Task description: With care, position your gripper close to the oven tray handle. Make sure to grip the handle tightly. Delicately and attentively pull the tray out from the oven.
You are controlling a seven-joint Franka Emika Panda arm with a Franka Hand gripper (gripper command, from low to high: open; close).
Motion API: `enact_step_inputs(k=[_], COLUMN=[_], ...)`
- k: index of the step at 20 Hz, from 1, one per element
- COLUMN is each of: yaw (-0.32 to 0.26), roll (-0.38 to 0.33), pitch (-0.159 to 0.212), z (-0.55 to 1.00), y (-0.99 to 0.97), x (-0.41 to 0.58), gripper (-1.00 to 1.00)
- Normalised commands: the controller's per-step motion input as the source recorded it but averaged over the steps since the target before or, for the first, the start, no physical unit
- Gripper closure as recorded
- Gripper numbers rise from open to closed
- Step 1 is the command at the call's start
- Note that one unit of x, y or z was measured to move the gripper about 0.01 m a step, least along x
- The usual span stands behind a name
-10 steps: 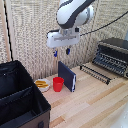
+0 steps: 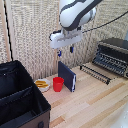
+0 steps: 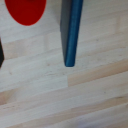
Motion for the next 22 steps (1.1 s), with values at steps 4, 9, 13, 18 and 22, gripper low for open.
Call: enact_step_inputs(k=[4,9,13,18,22], yaw=[0.138,0.111,0.128,0.107,0.070], roll=[-0.293,-0.290,-0.292,-0.294,-0.304], pitch=[-0.027,-0.035,-0.056,-0.051,-0.038], z=[0.00,-0.01,-0.01,-0.02,-0.03], y=[-0.36,-0.45,-0.40,-0.43,-0.48], x=[-0.075,0.000,0.000,0.000,0.000], gripper=[-1.00,-1.00,-1.00,-1.00,-1.00])
